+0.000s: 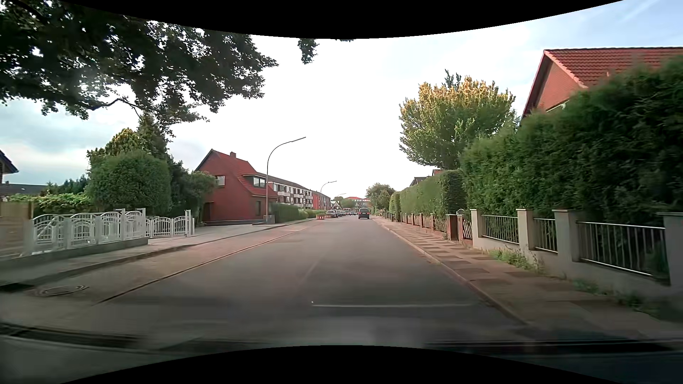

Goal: Follow the waypoints while adhering to traffic rules and regulations

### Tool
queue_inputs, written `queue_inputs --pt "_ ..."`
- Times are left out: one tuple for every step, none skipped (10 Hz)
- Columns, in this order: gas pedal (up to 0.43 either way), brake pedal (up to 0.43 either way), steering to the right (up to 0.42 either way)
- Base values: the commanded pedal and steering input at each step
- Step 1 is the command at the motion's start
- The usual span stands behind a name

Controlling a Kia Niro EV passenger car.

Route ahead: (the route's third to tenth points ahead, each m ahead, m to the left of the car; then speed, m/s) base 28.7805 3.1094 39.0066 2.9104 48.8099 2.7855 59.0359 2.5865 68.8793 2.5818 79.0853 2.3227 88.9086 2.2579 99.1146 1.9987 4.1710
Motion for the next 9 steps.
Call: queue_inputs --pt "0.138 0.0 0.004" --pt "0.15 0.0 0.005" --pt "0.15 0.0 0.005" --pt "0.15 0.0 0.005" --pt "0.15 0.0 0.003" --pt "0.15 0.0 0.001" --pt "0.15 0.0 0.001" --pt "0.15 0.0 0.001" --pt "0.15 0.0 0.001"
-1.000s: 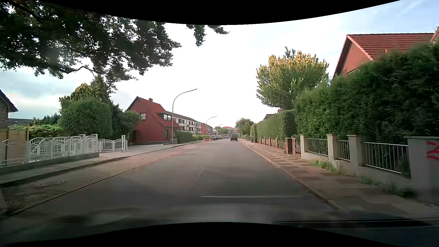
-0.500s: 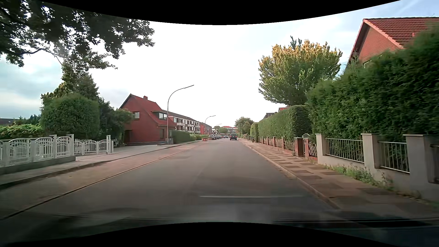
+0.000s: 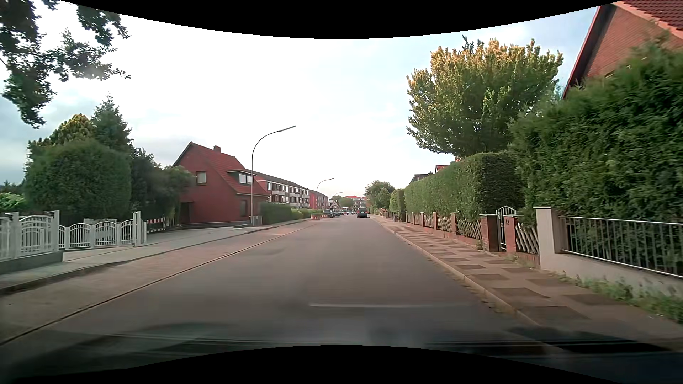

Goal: Follow the waypoints while adhering to traffic rules and regulations

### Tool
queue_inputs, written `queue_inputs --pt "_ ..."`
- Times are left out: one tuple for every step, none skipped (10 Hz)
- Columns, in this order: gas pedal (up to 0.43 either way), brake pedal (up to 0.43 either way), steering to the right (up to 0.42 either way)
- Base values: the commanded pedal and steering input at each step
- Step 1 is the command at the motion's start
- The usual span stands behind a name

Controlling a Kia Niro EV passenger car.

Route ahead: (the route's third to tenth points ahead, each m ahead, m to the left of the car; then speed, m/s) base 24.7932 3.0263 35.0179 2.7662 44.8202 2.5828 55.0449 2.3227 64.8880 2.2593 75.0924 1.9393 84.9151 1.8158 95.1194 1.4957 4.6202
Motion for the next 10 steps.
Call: queue_inputs --pt "0.15 0.0 0.001" --pt "0.15 0.0 0.001" --pt "0.15 0.0 0.001" --pt "0.15 0.0 0.001" --pt "0.15 0.0 0.001" --pt "0.15 0.0 0.002" --pt "0.15 0.0 0.002" --pt "0.15 0.0 0.002" --pt "0.15 0.0 0.002" --pt "0.15 0.0 0.001"
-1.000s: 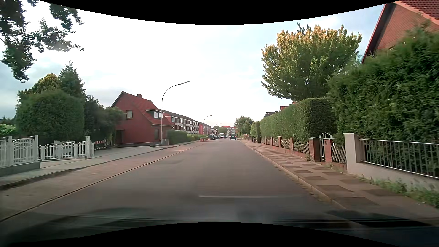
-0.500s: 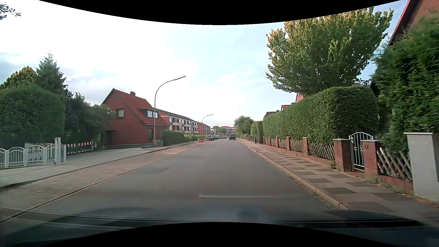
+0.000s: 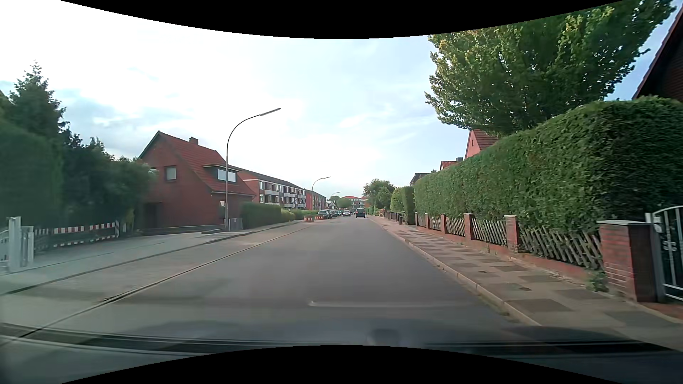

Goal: Follow the waypoints while adhering to traffic rules and regulations

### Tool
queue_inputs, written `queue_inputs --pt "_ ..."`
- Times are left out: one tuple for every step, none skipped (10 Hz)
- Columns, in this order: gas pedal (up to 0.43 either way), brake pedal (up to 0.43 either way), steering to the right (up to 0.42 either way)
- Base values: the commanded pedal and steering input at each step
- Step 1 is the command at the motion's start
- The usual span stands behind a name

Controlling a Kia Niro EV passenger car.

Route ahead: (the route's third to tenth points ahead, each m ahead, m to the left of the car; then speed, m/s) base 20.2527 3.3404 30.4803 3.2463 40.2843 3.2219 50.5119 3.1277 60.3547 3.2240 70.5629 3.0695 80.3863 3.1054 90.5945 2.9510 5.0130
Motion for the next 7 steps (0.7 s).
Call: queue_inputs --pt "0.15 0.0 0.001" --pt "0.15 0.0 0.001" --pt "0.15 0.0 0.001" --pt "0.15 0.0 0.001" --pt "0.15 0.0 0.001" --pt "0.15 0.0 0.001" --pt "0.15 0.0 0.001"
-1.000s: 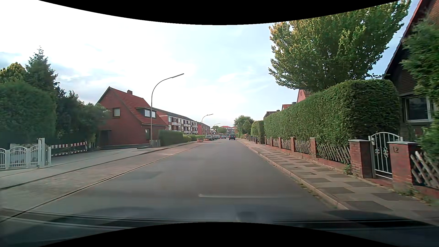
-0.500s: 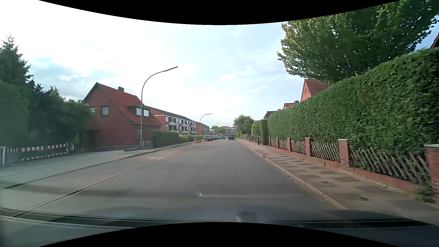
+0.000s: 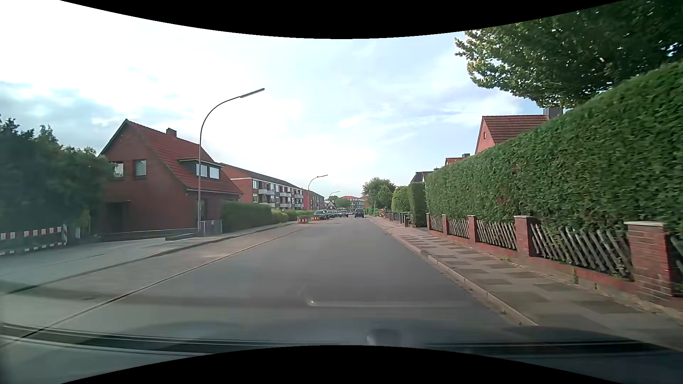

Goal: Follow the waypoints while adhering to traffic rules and regulations

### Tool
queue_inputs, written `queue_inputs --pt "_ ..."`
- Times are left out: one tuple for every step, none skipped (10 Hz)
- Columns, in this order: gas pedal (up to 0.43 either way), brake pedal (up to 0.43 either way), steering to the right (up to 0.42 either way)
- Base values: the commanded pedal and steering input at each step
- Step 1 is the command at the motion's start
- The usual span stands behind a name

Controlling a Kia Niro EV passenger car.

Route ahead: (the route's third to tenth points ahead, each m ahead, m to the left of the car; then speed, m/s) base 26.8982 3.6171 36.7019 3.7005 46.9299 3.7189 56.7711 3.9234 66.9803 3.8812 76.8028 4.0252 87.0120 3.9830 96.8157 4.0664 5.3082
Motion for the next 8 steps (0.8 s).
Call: queue_inputs --pt "0.15 0.0 0.001" --pt "0.15 0.0 0.001" --pt "0.15 0.0 0.0" --pt "0.15 0.0 -0.003" --pt "0.15 0.0 -0.004" --pt "0.15 0.0 -0.004" --pt "0.15 0.0 -0.004" --pt "0.15 0.0 -0.003"
